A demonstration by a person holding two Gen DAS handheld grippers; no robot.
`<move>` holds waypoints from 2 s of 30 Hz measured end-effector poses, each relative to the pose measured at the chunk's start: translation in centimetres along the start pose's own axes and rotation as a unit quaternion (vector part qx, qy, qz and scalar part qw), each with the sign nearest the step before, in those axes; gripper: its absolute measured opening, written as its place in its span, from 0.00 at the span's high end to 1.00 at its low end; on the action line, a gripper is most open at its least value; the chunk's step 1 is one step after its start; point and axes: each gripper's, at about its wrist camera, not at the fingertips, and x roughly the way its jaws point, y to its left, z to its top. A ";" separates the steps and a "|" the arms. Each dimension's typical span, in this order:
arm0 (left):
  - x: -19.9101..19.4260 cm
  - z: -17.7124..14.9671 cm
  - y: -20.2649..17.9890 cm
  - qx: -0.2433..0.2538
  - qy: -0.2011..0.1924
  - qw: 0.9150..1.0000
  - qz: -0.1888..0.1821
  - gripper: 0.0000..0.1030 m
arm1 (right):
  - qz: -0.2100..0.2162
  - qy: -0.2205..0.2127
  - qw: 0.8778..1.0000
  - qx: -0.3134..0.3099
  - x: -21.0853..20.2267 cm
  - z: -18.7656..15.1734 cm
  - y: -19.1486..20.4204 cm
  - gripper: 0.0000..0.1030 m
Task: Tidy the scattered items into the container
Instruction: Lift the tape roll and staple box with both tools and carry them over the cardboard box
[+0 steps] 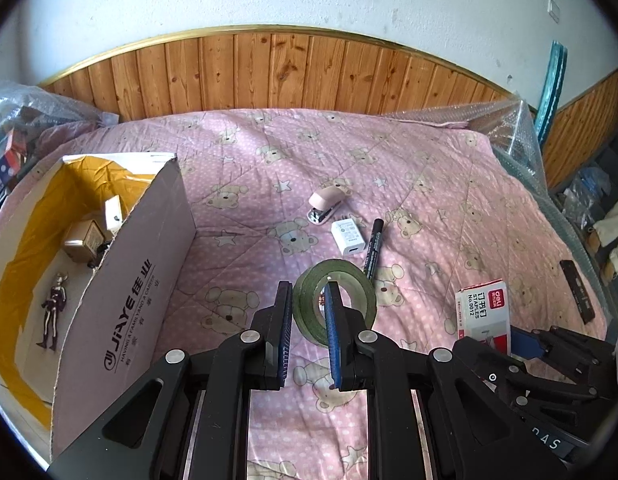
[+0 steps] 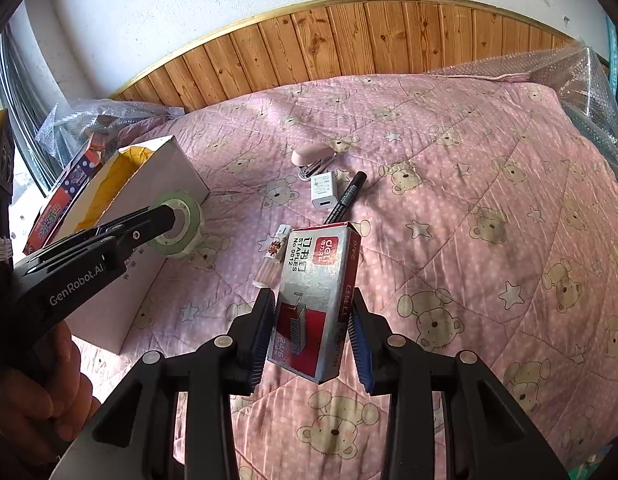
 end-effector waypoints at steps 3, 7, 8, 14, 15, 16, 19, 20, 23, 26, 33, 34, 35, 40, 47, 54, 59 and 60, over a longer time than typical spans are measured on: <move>-0.9 -0.5 0.5 -0.005 -0.001 1.000 -0.001 0.85 | 0.004 -0.005 1.000 -0.010 -0.8 -0.2 0.9 0.64; -2.2 -0.9 1.3 -0.011 0.003 1.000 -0.001 0.85 | 0.011 -0.011 1.000 -0.026 -1.9 -0.4 2.3 0.64; -2.5 -1.0 1.4 -0.009 0.004 1.000 0.000 0.85 | 0.012 -0.012 0.999 -0.031 -2.1 -0.4 2.6 0.64; -4.0 -0.7 2.1 -0.007 0.005 1.000 0.004 0.85 | 0.016 -0.018 0.998 -0.054 -3.5 -0.4 4.0 0.64; -4.2 -0.6 2.2 -0.008 0.004 1.000 0.004 0.85 | 0.018 -0.019 0.998 -0.058 -3.8 -0.3 4.2 0.64; -4.5 -0.4 2.2 -0.008 0.001 1.000 0.004 0.85 | 0.020 -0.021 0.998 -0.063 -4.2 -0.2 4.5 0.64; -5.4 0.3 2.5 -0.009 -0.009 1.000 0.006 0.85 | 0.028 -0.028 0.996 -0.079 -5.1 0.3 5.7 0.64; -5.7 0.5 2.6 -0.009 -0.013 1.000 0.007 0.85 | 0.032 -0.030 0.995 -0.084 -5.3 0.5 6.1 0.64; -6.7 1.2 3.3 -0.012 -0.026 1.000 0.010 0.85 | 0.045 -0.032 0.994 -0.097 -5.7 1.0 7.5 0.64; -7.5 1.5 4.5 -0.023 -0.038 0.999 0.014 0.85 | 0.061 -0.030 0.991 -0.111 -5.6 1.3 9.0 0.64; -8.7 0.7 9.0 -0.075 -0.052 0.995 0.030 0.85 | 0.094 -0.012 0.986 -0.140 -4.0 1.4 12.7 0.64; -8.8 0.5 9.8 -0.083 -0.051 0.995 0.033 0.85 | 0.099 -0.009 0.985 -0.143 -3.7 1.5 13.2 0.64; -8.9 0.4 10.5 -0.091 -0.051 0.994 0.036 0.85 | 0.103 -0.007 0.984 -0.146 -3.4 1.6 13.8 0.64; -9.3 -0.1 14.1 -0.119 -0.054 0.990 0.053 0.85 | 0.117 -0.002 0.979 -0.169 -2.7 2.3 16.4 0.64; -10.2 0.1 17.5 -0.142 -0.070 0.985 0.065 0.85 | 0.124 0.003 0.974 -0.188 -1.7 3.6 18.9 0.64; -11.0 0.3 20.3 -0.166 -0.083 0.980 0.067 0.85 | 0.136 0.006 0.970 -0.202 -0.9 5.1 21.4 0.64; -11.4 -0.1 22.6 -0.186 -0.084 0.976 0.072 0.85 | 0.144 0.011 0.967 -0.209 -0.2 5.8 22.9 0.64; -11.4 -0.1 23.0 -0.190 -0.084 0.975 0.073 0.85 | 0.146 0.012 0.967 -0.210 -0.1 6.0 23.2 0.64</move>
